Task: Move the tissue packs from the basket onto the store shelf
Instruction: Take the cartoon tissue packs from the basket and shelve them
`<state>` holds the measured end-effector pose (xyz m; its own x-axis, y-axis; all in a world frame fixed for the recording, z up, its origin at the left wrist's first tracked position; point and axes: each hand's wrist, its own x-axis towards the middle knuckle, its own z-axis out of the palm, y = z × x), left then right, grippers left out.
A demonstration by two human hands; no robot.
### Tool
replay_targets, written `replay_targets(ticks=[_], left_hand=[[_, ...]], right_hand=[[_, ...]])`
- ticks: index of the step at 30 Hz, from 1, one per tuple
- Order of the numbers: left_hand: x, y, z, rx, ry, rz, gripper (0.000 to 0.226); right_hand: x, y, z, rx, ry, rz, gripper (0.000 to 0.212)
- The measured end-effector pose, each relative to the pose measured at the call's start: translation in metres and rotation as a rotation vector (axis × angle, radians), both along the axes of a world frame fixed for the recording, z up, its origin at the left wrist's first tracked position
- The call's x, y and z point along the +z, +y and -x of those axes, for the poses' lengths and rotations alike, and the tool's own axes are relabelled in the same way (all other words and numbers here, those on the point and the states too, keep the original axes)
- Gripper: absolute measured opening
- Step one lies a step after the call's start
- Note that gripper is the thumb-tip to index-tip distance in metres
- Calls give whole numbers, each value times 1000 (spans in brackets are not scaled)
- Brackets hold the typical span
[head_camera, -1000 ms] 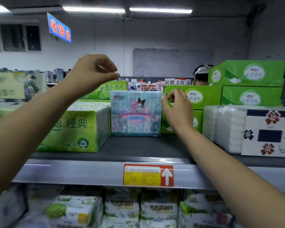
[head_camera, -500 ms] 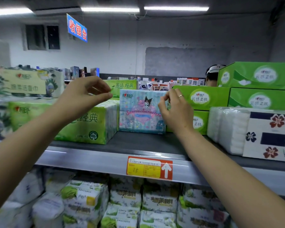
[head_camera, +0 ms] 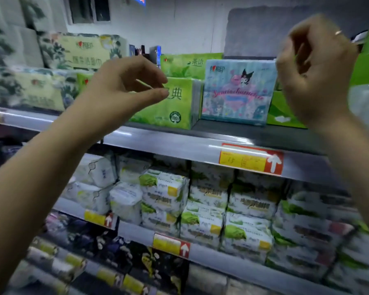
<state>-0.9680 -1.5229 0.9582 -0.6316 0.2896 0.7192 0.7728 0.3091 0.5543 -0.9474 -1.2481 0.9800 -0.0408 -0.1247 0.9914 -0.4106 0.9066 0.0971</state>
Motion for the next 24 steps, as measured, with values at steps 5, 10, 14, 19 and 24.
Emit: replay_targets(ticks=[5, 10, 14, 19, 24], left_hand=[[-30, -36, -9, -21, 1, -20, 14], [-61, -91, -10, -56, -73, -74, 10], [-83, -144, -12, -103, -145, -85, 11], [-91, -208, -7, -122, -191, -85, 11], [-99, -246, -3, -132, -224, -67, 12]], right_hand=[[-56, -49, -38, 90, -351, 41, 24], [-105, -108, -48, 171, -527, 224, 22], [-127, -164, -49, 193, -592, 324, 21], [-139, -233, -47, 224, -612, 393, 23], [-151, -277, -50, 272, -672, 489, 20]])
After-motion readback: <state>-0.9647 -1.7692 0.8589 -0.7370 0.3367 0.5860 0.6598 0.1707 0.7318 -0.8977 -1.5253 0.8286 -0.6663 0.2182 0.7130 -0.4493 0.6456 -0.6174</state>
